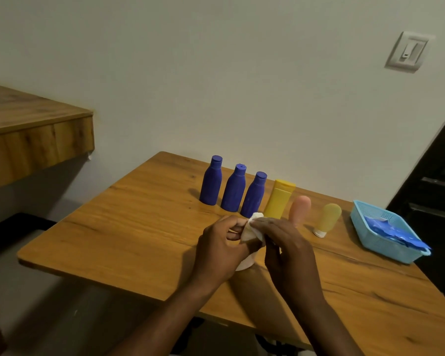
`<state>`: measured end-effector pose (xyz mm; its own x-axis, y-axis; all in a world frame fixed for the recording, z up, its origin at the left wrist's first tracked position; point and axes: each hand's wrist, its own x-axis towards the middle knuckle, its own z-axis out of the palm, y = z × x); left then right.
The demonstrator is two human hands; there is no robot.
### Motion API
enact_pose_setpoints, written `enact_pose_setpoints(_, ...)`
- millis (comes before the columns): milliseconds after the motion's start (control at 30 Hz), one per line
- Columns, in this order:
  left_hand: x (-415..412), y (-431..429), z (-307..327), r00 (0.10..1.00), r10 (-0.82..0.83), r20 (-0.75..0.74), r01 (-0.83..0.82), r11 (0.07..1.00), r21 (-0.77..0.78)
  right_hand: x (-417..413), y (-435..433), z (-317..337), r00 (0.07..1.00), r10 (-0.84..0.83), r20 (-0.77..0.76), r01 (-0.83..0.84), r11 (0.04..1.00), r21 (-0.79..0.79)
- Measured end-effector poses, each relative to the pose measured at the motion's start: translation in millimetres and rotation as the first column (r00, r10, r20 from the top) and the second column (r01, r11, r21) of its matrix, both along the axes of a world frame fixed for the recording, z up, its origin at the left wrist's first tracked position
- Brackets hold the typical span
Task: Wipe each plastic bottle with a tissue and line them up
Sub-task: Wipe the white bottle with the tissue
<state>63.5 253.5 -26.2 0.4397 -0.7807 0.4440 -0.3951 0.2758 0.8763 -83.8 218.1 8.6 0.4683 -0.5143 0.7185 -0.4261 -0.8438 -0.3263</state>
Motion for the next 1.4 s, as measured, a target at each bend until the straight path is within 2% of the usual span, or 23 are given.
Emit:
enact_pose_setpoints(67,-1.8,1.6,-0.1,1.000,-0.006,0.006,0.006,1.000,-0.023,-0.4,-7.8,-0.2,0.997,-0.019,0.071,0.016,0.999,0.047)
enact_pose_setpoints(133,-4.4,2.5,-1.4,1.000,0.008,0.025,-0.006,0.998,-0.058,0.3,-11.5,-2.5,0.980,-0.037,0.195,-0.001,0.981,0.194)
enact_pose_setpoints(200,-6.6,2.8,-3.1,0.998,0.034,0.060,-0.029,0.996,-0.084,1.7,-11.9,-7.2,0.931,-0.054,0.361,-0.092,0.922,0.377)
enact_pose_setpoints(267,-6.9,3.9,-3.9,0.994,0.057,0.097,-0.048,0.994,-0.094,4.5,-7.0,-13.5,0.871,-0.093,0.482,-0.176,0.857,0.484)
enact_pose_setpoints(367,-8.0,5.3,-4.9,0.988,0.064,0.140,-0.048,0.993,-0.111,7.6,7.0,-28.3,0.841,-0.136,0.524,-0.236,0.778,0.582)
enact_pose_setpoints(467,-6.9,5.4,-5.3,0.981,0.081,0.176,-0.059,0.991,-0.123,8.1,16.0,-42.5,0.856,-0.204,0.475,-0.199,0.718,0.667)
enact_pose_setpoints(567,-4.4,5.3,-4.5,0.976,0.076,0.202,-0.052,0.992,-0.119,7.5,16.7,-41.0,0.868,-0.207,0.451,-0.167,0.735,0.657)
enact_pose_setpoints(767,-7.5,10.0,-1.8,0.985,0.064,0.157,-0.043,0.990,-0.137,9.9,13.9,-22.9,0.818,-0.162,0.552,-0.186,0.833,0.521)
enact_pose_setpoints(1000,-8.9,8.4,-2.8,0.997,0.035,0.066,-0.025,0.988,-0.155,14.7,25.3,-29.6,0.805,-0.156,0.573,-0.202,0.835,0.512)
enact_pose_setpoints(1167,-8.5,6.2,-5.1,0.999,-0.001,0.043,0.008,0.989,-0.150,15.2,33.2,-33.7,0.835,-0.124,0.536,-0.199,0.841,0.503)
enact_pose_setpoints(1400,-7.1,6.0,-3.8,1.000,-0.021,0.006,0.021,0.987,-0.159,12.5,12.0,-20.2,0.769,-0.155,0.620,-0.206,0.858,0.470)
